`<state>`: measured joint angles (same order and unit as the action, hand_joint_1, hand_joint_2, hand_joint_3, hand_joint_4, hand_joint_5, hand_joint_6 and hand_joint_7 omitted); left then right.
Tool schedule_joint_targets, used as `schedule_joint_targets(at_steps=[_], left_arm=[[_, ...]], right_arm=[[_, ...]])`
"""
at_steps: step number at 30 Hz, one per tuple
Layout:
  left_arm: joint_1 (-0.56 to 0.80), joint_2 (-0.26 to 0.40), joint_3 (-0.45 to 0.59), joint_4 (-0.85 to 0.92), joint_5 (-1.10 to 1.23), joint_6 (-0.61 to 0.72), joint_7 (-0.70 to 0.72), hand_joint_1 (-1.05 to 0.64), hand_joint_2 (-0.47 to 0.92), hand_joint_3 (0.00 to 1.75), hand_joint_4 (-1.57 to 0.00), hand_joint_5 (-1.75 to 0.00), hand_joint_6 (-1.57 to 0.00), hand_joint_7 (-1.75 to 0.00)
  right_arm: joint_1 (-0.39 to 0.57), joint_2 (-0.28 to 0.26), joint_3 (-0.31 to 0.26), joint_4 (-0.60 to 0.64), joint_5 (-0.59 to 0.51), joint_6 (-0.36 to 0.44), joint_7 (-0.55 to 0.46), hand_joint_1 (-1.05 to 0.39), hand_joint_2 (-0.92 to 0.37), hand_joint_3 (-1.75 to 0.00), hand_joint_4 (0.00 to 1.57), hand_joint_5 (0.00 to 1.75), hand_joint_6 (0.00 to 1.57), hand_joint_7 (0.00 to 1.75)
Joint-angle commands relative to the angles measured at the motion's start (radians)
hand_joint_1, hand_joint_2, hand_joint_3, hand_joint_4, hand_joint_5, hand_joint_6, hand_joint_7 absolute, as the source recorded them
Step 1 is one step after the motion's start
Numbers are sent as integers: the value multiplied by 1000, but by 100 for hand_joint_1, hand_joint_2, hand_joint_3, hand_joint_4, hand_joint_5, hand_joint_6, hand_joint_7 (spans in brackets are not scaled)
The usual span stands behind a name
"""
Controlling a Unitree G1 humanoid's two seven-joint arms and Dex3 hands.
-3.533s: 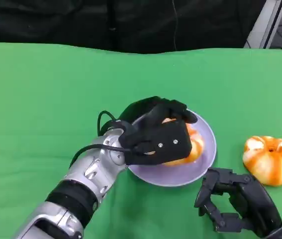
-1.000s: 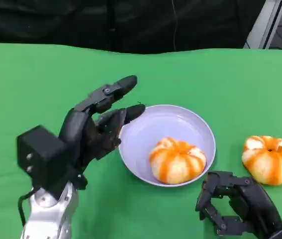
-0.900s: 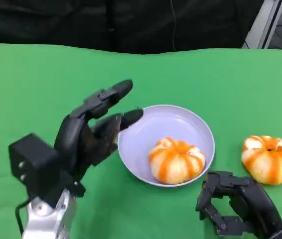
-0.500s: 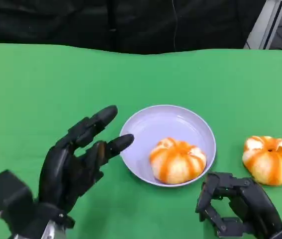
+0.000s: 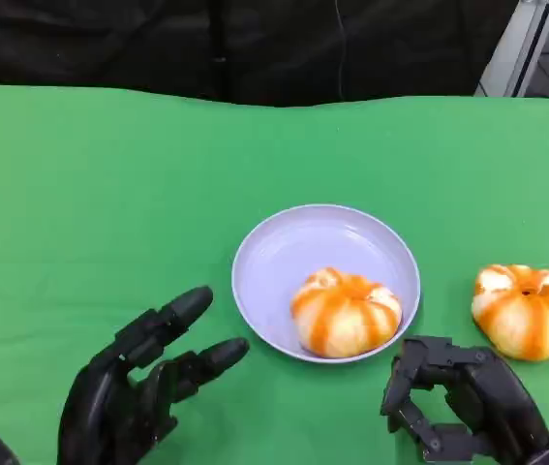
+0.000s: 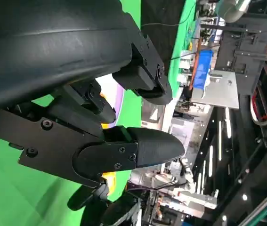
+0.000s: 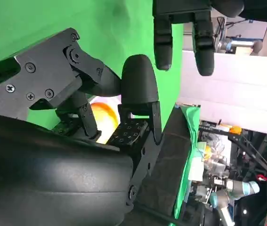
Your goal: Grasp the bread from the table and place it into the plate.
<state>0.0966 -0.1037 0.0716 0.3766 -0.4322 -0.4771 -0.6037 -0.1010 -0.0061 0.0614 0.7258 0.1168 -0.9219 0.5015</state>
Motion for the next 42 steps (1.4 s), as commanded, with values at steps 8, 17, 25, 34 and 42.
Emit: schedule_joint_targets(at_steps=[8, 17, 25, 34, 42], left_arm=[[0, 9, 38, 77, -22, 1, -61, -23, 92, 19, -96, -1, -71, -1], [1, 7, 30, 57, 54, -1, 3, 1, 92, 33, -101, -2, -81, -3], [-23, 12, 22, 98, 142, -89, 52, 0, 82, 56, -119, -4, -109, -3], [-42, 10, -5, 178, 214, -230, 72, -1, 62, 100, -97, -132, -107, -95], [-55, 10, -34, 227, 230, -325, 68, -6, 59, 108, -92, -148, -98, -118]], right_arm=[[18, -17, -8, -21, 14, 9, 2, -11, -57, -105, 79, 160, 82, 133], [22, -20, -7, -31, 6, 15, -3, -10, -56, -106, 81, 159, 83, 132], [24, -18, -8, -36, 16, 20, 2, -10, -56, -107, 80, 161, 83, 132], [25, -17, -8, -36, 8, 9, -4, -12, -55, -107, 80, 162, 83, 132], [33, -17, -6, -45, 10, 7, -1, -12, -55, -108, 80, 163, 83, 132]])
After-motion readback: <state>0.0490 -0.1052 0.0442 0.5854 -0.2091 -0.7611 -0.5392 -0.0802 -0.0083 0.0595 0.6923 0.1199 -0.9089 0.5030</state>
